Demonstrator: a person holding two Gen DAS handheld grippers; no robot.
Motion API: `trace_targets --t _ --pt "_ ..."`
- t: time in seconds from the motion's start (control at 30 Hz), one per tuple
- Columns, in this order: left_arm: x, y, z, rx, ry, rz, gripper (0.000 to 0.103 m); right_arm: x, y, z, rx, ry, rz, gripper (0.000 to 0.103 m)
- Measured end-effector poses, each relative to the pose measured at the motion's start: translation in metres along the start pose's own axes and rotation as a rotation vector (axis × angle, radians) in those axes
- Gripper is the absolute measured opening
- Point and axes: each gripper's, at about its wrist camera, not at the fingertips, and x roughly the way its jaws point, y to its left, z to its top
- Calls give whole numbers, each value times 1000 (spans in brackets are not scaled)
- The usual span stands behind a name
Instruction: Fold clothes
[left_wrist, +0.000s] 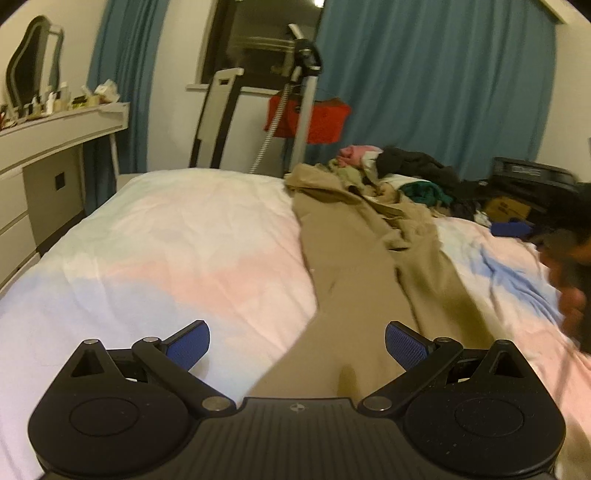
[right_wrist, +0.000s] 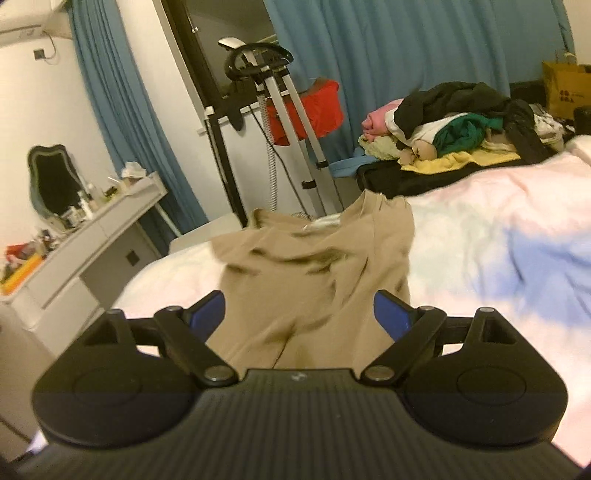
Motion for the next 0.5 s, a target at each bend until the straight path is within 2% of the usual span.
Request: trace_targets --t 0.17,0.27,0.37,0.5 --pt "-26 8 -3 -72 49 -39 101 -86 18 -43 -29 1 17 89" --pt "-43 16 -5 -130 78 -52 101 -124 21 -70 -49 -21 18 89" --pt "-55 33 -7 -238 102 -30 101 -139 15 -85 -12 -5 -3 89" --pt "-46 49 -6 -338 171 27 98 -144 4 -87 22 -3 11 89"
